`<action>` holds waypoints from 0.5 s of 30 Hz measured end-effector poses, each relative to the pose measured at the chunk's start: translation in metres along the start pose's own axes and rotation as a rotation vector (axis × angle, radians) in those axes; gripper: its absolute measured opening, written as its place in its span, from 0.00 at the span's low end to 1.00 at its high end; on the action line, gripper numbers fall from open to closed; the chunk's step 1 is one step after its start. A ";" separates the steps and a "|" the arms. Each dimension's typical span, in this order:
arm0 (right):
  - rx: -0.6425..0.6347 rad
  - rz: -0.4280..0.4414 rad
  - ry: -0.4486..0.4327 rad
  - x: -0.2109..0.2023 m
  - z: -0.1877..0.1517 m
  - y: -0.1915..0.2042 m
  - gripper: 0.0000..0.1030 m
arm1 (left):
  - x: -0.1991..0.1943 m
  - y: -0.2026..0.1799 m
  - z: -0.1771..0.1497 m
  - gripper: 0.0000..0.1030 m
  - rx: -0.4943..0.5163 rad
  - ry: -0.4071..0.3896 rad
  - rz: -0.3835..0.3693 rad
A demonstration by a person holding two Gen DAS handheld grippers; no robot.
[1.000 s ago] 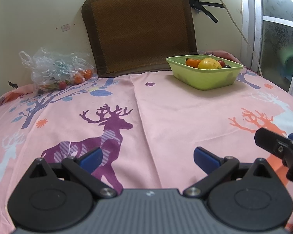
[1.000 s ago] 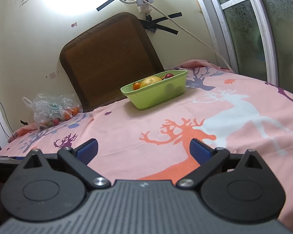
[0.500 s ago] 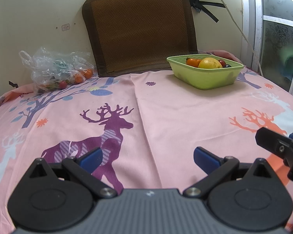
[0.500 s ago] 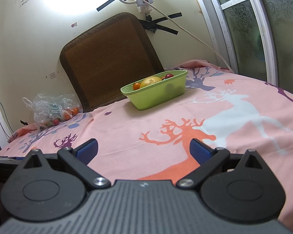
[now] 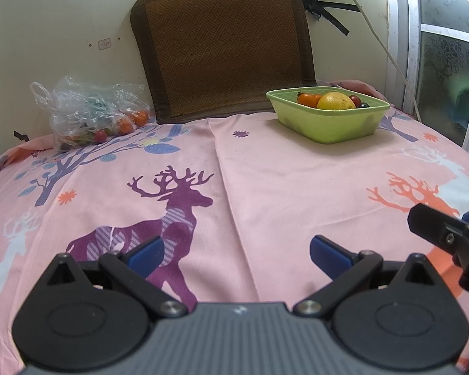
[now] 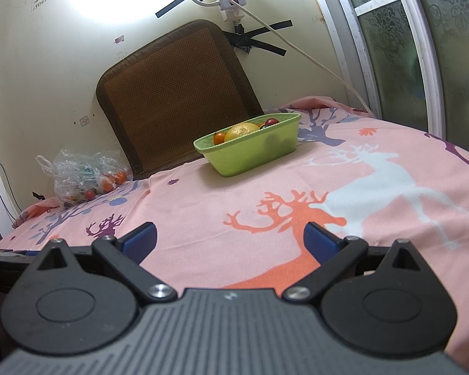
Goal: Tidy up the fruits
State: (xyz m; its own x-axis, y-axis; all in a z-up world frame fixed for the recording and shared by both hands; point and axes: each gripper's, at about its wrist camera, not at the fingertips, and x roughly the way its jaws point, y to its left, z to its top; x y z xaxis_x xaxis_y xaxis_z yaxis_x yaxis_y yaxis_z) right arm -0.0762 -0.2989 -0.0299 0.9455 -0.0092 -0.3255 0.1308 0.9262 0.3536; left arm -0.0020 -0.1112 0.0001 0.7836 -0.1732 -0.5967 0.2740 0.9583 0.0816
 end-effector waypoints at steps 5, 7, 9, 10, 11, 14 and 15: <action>0.000 0.000 0.001 -0.001 0.000 0.000 0.99 | 0.001 0.000 0.000 1.00 0.002 0.004 -0.001; 0.000 0.000 0.001 0.000 0.000 0.000 0.99 | 0.001 0.000 0.000 1.00 0.003 0.005 -0.001; 0.000 0.000 0.002 0.000 0.000 0.000 0.99 | 0.001 -0.001 0.000 1.00 0.003 0.005 -0.001; 0.000 0.000 0.002 0.000 0.000 0.000 0.99 | 0.001 -0.001 0.000 1.00 0.003 0.005 -0.001; 0.000 0.000 0.002 0.000 0.000 0.000 0.99 | 0.001 -0.001 0.000 1.00 0.003 0.005 -0.001; 0.001 0.000 0.000 -0.001 0.000 0.000 0.99 | 0.001 -0.001 0.000 1.00 0.003 0.005 -0.001; 0.002 -0.001 0.000 -0.001 0.000 0.000 0.99 | 0.001 -0.001 0.000 1.00 0.003 0.005 -0.001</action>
State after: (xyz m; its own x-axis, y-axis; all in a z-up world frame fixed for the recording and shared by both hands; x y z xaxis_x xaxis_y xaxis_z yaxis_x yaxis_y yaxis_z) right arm -0.0767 -0.2987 -0.0293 0.9455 -0.0104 -0.3256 0.1323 0.9256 0.3546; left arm -0.0019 -0.1121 -0.0007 0.7807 -0.1727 -0.6005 0.2760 0.9575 0.0835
